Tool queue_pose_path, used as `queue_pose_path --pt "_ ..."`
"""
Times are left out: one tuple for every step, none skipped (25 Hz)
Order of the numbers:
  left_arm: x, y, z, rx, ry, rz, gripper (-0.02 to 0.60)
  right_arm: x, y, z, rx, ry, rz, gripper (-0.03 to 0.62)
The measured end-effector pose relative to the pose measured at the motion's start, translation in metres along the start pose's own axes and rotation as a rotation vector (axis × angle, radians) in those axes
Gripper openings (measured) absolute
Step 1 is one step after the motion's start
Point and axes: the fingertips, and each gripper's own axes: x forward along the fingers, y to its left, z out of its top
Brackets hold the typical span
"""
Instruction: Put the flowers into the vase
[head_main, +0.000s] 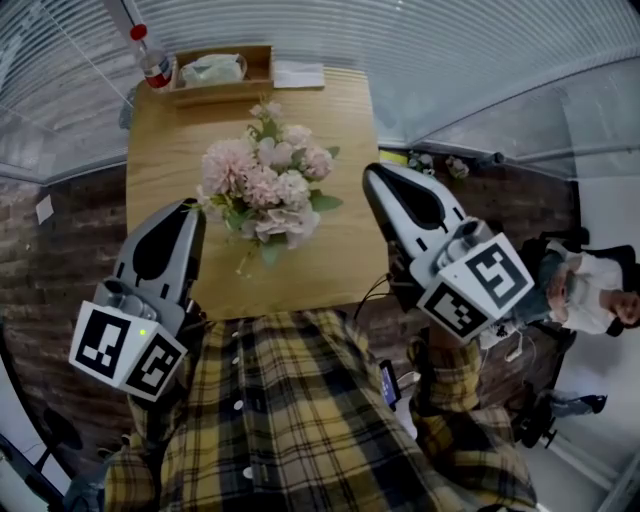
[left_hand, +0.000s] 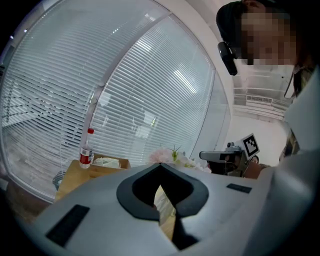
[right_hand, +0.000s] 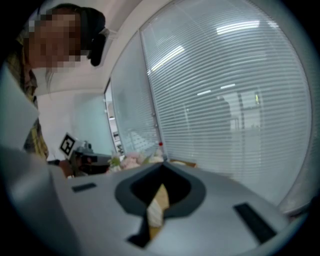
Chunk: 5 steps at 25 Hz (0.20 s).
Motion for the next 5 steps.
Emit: queue_pose_path --pt "0.001 -0.0001 -0.0001 0.001 -0.001 0.0 0.009 -0.0002 -0.0011 -0.0002 -0.001 0.0 0.0 0.014" --pt "0.0017 -0.0001 0.0 0.001 -0.002 0.0 0.009 -0.0004 -0.0022 -0.0002 -0.002 -0.001 0.0 0.014" --pt "0.0021 0.0001 0.0002 0.001 -0.004 0.002 0.009 -0.0003 -0.0031 0.0 -0.004 -0.002 0.002 0.014" --pt "0.0025 0.0003 0.0005 0.001 -0.006 0.004 0.009 0.0 -0.0039 0.0003 -0.006 -0.003 0.003 0.014" --pt "0.0028 0.0005 0.0008 0.002 -0.008 0.006 0.009 0.0004 -0.0045 0.0006 -0.007 -0.004 0.006 0.014"
